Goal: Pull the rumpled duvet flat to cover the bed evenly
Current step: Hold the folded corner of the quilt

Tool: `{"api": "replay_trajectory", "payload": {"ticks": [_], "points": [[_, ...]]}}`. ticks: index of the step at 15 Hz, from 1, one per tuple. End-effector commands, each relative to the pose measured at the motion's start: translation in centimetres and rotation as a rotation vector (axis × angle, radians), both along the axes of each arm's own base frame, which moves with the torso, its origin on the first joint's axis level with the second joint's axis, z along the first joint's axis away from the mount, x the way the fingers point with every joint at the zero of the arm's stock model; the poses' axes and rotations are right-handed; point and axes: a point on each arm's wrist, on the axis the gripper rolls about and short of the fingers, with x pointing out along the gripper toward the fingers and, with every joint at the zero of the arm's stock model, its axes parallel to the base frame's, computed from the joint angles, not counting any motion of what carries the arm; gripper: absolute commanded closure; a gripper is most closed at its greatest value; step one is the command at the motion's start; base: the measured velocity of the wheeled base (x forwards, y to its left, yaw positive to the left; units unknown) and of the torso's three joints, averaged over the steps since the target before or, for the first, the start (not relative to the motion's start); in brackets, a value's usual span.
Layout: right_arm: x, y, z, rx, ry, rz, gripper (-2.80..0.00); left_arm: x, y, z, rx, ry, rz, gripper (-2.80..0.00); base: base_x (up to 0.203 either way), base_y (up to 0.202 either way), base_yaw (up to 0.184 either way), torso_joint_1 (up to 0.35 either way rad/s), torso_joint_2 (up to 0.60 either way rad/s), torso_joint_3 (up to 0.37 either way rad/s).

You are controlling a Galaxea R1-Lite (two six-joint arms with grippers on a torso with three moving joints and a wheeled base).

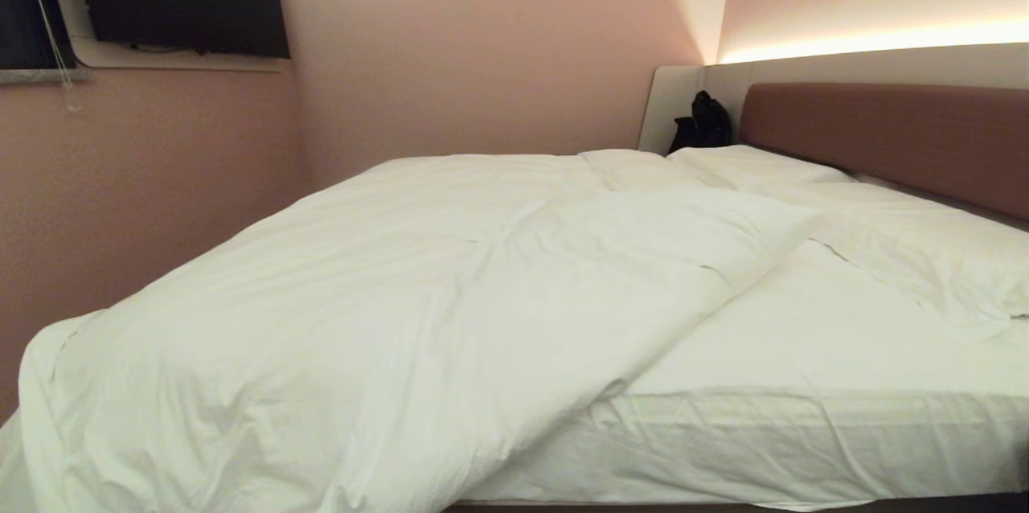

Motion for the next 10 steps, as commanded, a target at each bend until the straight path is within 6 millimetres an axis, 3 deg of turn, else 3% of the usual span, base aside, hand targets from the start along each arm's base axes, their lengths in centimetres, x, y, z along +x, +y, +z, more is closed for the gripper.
{"api": "replay_trajectory", "payload": {"ticks": [1,10], "points": [[0.0,0.0,0.03,0.0,0.0,0.001,0.0,0.0,0.0,0.01,0.0,-0.001,0.0,0.0,0.0,-0.193,0.001,-0.002,0.0,0.002],[0.01,0.0,-0.01,0.0,0.002,0.001,0.0,0.0,0.0,0.01,0.0,-0.001,0.0,0.0,0.0,-0.194,0.0,0.002,0.0,0.003]]}}
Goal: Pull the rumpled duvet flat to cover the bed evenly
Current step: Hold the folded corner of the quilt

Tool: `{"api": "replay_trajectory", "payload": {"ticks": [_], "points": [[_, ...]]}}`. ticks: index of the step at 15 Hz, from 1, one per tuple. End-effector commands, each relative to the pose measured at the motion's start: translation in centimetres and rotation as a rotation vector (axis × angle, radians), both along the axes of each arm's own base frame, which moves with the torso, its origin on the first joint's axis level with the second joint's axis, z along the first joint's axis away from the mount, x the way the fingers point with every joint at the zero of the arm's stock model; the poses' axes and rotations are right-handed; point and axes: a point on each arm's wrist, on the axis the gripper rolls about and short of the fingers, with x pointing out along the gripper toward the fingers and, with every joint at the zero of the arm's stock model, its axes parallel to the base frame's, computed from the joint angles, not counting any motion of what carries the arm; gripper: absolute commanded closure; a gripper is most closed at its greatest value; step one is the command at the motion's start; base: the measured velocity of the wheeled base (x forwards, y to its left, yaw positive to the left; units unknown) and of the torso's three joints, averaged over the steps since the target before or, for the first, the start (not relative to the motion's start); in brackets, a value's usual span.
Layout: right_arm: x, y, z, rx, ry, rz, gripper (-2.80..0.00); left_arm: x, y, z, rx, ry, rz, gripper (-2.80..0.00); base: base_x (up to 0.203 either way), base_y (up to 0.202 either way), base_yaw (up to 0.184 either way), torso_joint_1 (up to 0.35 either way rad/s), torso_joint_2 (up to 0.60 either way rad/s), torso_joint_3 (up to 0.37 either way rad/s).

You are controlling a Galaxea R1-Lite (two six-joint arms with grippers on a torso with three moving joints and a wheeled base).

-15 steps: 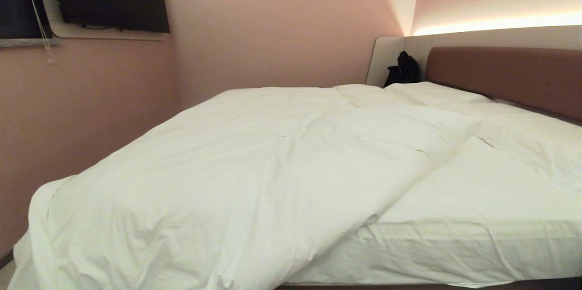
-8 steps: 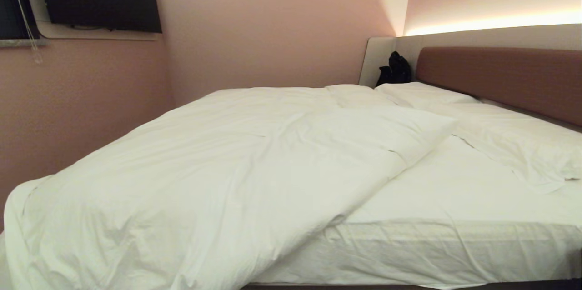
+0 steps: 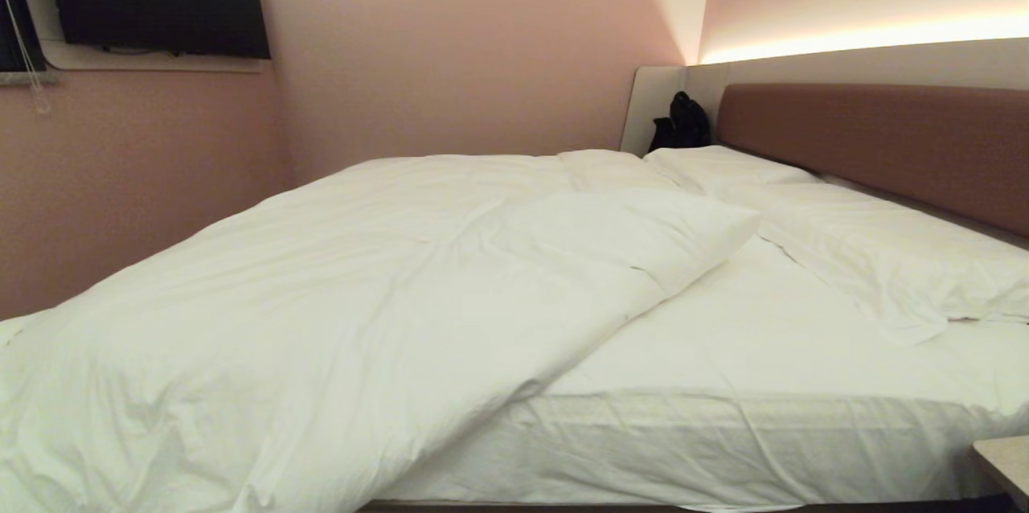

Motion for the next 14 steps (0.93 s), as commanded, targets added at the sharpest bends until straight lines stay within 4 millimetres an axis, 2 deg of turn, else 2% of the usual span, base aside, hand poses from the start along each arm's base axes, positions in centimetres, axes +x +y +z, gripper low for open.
{"api": "replay_trajectory", "payload": {"ticks": [1,11,14], "points": [[0.01,0.0,0.02,0.0,0.0,0.001,0.0,0.0,0.0,-0.01,0.0,0.001,0.0,0.0,0.0,-0.192,-0.001,0.007,0.0,0.005],[0.01,0.0,-0.01,0.0,0.001,0.001,0.0,0.0,0.0,-0.01,-0.001,0.0,0.0,0.0,0.0,-0.191,0.001,0.002,0.0,0.002],[0.01,0.0,0.01,0.0,0.0,0.001,0.0,0.0,-0.01,-0.01,0.0,0.001,-0.003,0.0,0.0,-0.084,-0.001,0.0,0.0,0.001]]}}
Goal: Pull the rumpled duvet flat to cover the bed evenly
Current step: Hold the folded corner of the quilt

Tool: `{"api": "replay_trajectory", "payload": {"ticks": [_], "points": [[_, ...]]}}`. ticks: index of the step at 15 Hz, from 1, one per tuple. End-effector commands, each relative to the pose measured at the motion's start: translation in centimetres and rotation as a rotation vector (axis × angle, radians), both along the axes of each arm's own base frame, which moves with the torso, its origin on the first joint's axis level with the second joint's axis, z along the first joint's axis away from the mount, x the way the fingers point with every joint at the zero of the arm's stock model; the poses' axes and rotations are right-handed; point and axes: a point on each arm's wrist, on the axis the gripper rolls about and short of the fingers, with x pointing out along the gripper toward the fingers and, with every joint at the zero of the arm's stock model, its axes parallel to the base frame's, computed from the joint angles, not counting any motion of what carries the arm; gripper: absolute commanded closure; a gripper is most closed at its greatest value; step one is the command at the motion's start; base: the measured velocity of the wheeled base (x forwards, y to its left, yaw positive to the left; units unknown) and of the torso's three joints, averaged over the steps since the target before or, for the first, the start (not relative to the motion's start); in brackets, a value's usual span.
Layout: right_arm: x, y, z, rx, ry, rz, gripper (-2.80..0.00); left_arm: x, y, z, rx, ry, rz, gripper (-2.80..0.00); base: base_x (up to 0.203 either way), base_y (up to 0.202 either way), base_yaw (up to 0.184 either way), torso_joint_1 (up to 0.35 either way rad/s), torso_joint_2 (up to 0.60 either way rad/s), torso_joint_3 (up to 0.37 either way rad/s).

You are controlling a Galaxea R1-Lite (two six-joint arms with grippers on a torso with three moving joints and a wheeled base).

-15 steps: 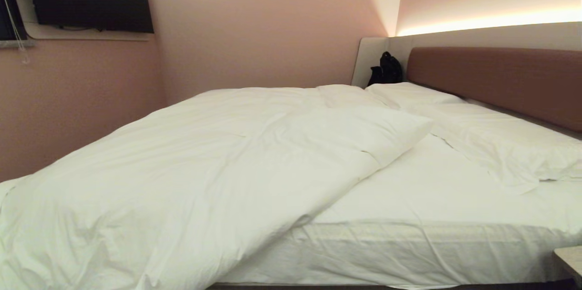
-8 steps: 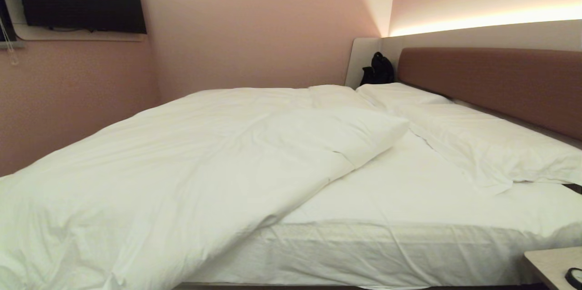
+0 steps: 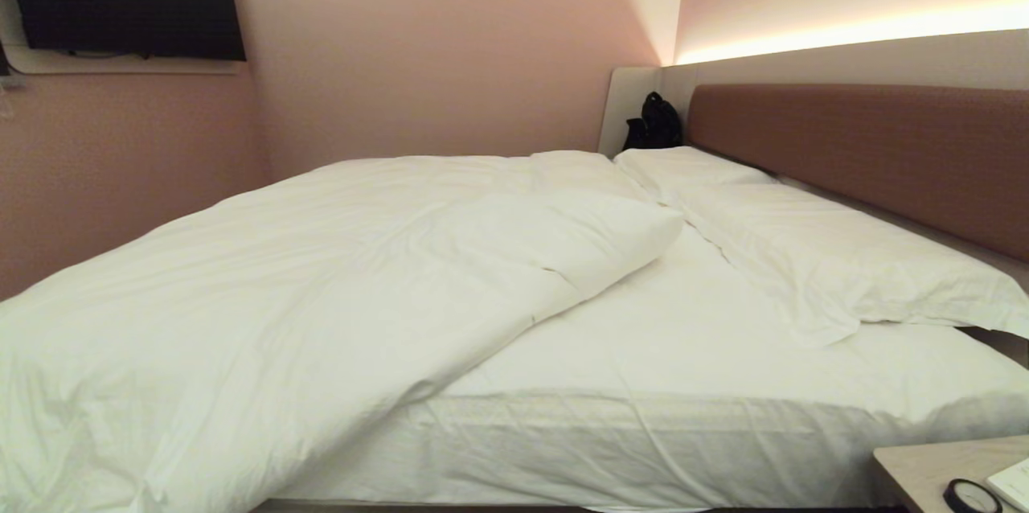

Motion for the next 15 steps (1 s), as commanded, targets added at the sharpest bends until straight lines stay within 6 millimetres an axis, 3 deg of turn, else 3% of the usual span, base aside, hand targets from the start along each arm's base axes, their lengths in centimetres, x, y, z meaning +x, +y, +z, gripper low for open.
{"api": "replay_trajectory", "payload": {"ticks": [1,9,11,13,15], "points": [[0.0,0.0,0.0,-0.001,0.0,0.0,0.0,0.0,0.0,0.0,0.003,-0.001,0.001,0.0,0.0,0.0,0.0,0.0,0.0,0.0],[0.0,0.0,0.0,-0.001,-0.001,0.001,0.0,0.0,0.0,0.0,0.005,0.001,0.006,0.0,0.0,0.0,0.0,0.0,0.0,0.0],[0.0,0.0,0.0,-0.001,0.0,0.0,0.0,-0.3,0.0,0.9,0.004,-0.013,-0.004,0.0,0.0,0.0,0.0,0.0,0.0,0.0],[0.0,0.0,0.0,-0.001,0.001,0.0,0.0,-1.2,-0.1,4.6,-0.045,-0.03,-0.032,0.0,0.0,0.0,0.0,0.0,0.0,0.0],[0.0,0.0,0.0,-0.001,0.0,0.0,0.0,-0.2,-0.1,8.2,-0.135,0.04,-0.07,0.0,0.0,0.0,0.0,0.0,0.0,0.0]]}}
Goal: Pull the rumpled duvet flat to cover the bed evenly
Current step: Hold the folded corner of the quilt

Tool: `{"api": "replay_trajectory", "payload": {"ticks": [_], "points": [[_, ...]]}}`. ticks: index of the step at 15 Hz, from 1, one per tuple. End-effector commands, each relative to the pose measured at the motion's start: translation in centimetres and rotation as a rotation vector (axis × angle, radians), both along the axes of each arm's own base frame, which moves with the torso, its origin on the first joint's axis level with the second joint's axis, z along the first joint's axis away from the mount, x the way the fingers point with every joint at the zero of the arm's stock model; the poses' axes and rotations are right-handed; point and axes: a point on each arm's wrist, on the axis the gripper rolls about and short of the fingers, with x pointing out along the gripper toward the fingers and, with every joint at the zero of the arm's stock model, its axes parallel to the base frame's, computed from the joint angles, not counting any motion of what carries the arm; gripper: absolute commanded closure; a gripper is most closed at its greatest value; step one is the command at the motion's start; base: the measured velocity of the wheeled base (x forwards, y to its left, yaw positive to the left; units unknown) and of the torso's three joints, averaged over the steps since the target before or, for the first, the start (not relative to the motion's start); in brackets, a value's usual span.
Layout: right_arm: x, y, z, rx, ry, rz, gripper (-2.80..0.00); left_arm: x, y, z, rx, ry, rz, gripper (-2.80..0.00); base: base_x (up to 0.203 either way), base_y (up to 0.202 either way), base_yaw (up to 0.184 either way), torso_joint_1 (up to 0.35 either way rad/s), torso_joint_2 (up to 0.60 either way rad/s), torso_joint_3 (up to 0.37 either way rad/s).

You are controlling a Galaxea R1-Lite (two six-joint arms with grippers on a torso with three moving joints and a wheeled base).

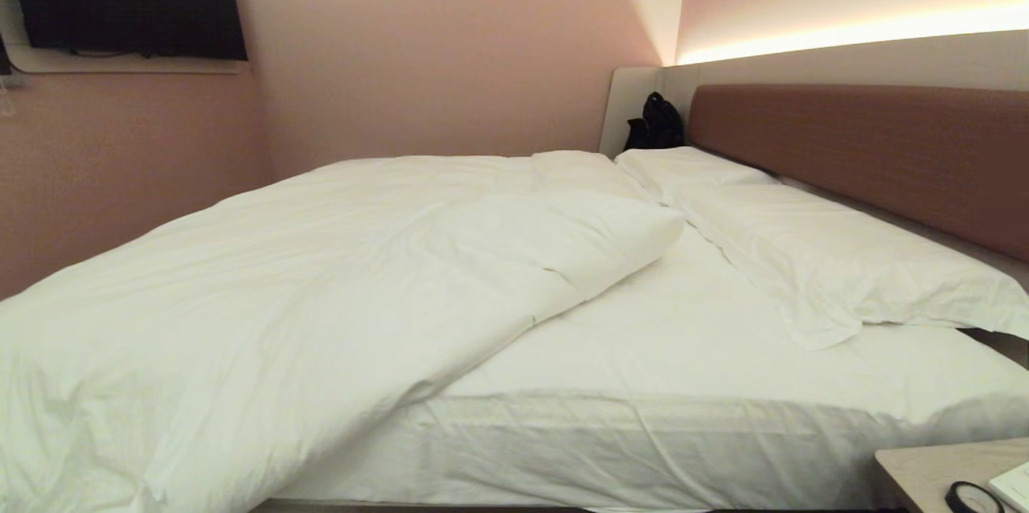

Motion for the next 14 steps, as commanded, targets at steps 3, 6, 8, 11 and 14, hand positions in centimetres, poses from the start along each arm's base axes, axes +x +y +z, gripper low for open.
{"api": "replay_trajectory", "payload": {"ticks": [3,6,8,11,14], "points": [[0.0,0.0,0.0,0.0,0.0,0.001,0.0,5.4,-0.1,7.3,-0.109,0.208,-0.041,0.0,0.0,0.0,0.0,0.0,0.0,0.0],[0.0,0.0,0.0,0.0,0.001,0.001,0.0,14.2,-0.5,9.6,-0.147,0.459,-0.085,0.0,0.0,0.0,0.0,0.0,0.0,0.0],[0.0,0.0,0.0,0.0,0.001,0.001,0.0,20.6,-0.7,9.4,-0.171,0.604,-0.112,0.0,0.0,0.0,0.0,0.0,0.0,0.0],[0.0,0.0,0.0,0.0,0.001,0.001,0.0,30.7,-1.1,6.1,-0.193,0.781,-0.122,0.0,0.0,0.0,0.0,0.0,0.0,0.0],[0.0,0.0,0.0,0.0,0.0,0.001,0.0,38.6,-1.8,2.3,-0.199,0.849,-0.133,0.0,0.0,0.0,0.0,0.0,0.0,0.0]]}}
